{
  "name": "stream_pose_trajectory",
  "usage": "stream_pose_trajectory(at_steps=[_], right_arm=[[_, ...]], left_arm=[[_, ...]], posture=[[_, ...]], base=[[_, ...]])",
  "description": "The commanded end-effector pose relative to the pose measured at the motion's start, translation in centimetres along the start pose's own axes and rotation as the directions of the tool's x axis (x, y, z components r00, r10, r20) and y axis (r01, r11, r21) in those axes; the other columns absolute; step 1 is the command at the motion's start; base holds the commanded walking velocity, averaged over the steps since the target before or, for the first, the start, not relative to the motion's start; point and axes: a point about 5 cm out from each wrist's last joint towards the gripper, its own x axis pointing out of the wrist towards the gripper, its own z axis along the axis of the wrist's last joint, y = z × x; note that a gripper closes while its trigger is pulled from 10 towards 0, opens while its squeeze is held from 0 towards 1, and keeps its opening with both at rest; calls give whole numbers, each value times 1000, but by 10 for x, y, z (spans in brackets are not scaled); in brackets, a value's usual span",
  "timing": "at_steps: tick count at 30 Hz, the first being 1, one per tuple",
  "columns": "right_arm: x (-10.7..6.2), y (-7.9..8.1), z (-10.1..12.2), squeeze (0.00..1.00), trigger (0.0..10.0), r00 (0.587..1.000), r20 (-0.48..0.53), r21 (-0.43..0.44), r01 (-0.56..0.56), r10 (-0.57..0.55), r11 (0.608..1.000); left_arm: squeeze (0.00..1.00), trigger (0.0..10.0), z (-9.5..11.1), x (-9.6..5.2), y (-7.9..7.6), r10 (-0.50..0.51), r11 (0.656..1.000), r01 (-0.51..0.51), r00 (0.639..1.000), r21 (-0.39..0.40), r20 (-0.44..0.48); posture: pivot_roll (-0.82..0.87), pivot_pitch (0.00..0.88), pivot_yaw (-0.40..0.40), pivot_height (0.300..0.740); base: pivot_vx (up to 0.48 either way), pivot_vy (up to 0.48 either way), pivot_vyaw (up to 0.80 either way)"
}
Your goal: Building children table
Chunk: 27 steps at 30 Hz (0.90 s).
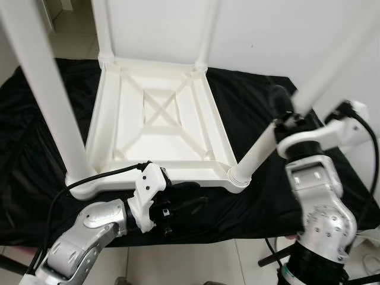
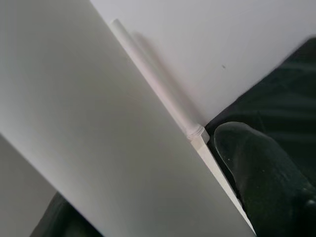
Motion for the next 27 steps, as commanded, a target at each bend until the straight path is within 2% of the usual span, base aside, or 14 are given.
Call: stream_pose_trajectory(at_steps=[1,3,8,10,11,13,14,15,16,17,18,21,26,27], right_arm=[[-5,-34,-34,0,10000,981,-86,394,194,-174,898],[-6,-45,-28,0,10000,980,-86,403,199,-180,893],[-7,-48,-24,0,10000,984,-80,427,176,-156,887],[-13,-75,-32,0,10000,966,-143,421,258,-217,870],[-18,-96,-41,0,10000,938,-200,377,340,-283,861],[-26,-120,-53,0,10000,893,-273,332,437,-358,836],[-26,-120,-53,0,10000,893,-273,332,437,-358,836],[-32,-135,-60,0,10000,864,-312,310,487,-396,817],[-32,-135,-60,0,10000,864,-312,310,487,-396,817],[-39,-151,-68,0,10000,830,-350,326,542,-435,774],[-39,-151,-68,0,10000,830,-350,326,542,-435,774],[-48,-172,-76,0,10000,792,-382,333,598,-476,729],[-48,-174,-77,0,10000,796,-377,334,594,-474,732],[-34,-160,-64,0,10000,877,-297,301,462,-379,834]], left_arm=[[0,10000,3,0,-4,-17,1000,17,1000,-6,7],[0,10000,4,-1,-5,-11,1000,11,1000,-13,5],[0,10000,4,-2,-6,-7,1000,7,1000,-19,3],[0,10000,5,-3,-7,-3,1000,3,1000,-27,4],[0,10000,5,-3,-8,-3,1000,3,1000,-31,4],[0,10000,5,-3,-8,-5,999,5,1000,-35,4],[0,10000,5,-3,-8,-5,999,5,1000,-35,4],[0,10000,5,-3,-9,-4,999,4,1000,-38,3],[0,10000,5,-3,-9,-4,999,4,1000,-38,3],[0,10000,5,-3,-9,-3,999,3,1000,-40,1],[0,10000,5,-3,-9,-3,999,3,1000,-40,1],[0,10000,6,-4,-11,-1,999,0,1000,-44,-2],[0,10000,6,-4,-12,4,999,-4,1000,-46,-4],[0,10000,6,-5,-12,10,998,-11,1000,-56,-8]], posture=[[26,62,-75,740],[31,70,-76,740],[30,73,-75,740],[28,79,-75,740],[29,80,-75,740],[27,80,-74,740],[27,80,-74,740],[30,82,-74,740],[30,82,-74,740],[34,85,-73,740],[34,85,-73,740],[44,90,-75,740],[49,95,-72,740],[48,99,-70,740]], base=[[0,0,0],[0,0,0],[0,0,0],[0,0,0],[0,0,0],[0,0,0],[0,0,0],[0,0,0],[0,0,0],[0,0,0],[0,0,0],[0,0,0],[0,0,0],[0,0,0]])
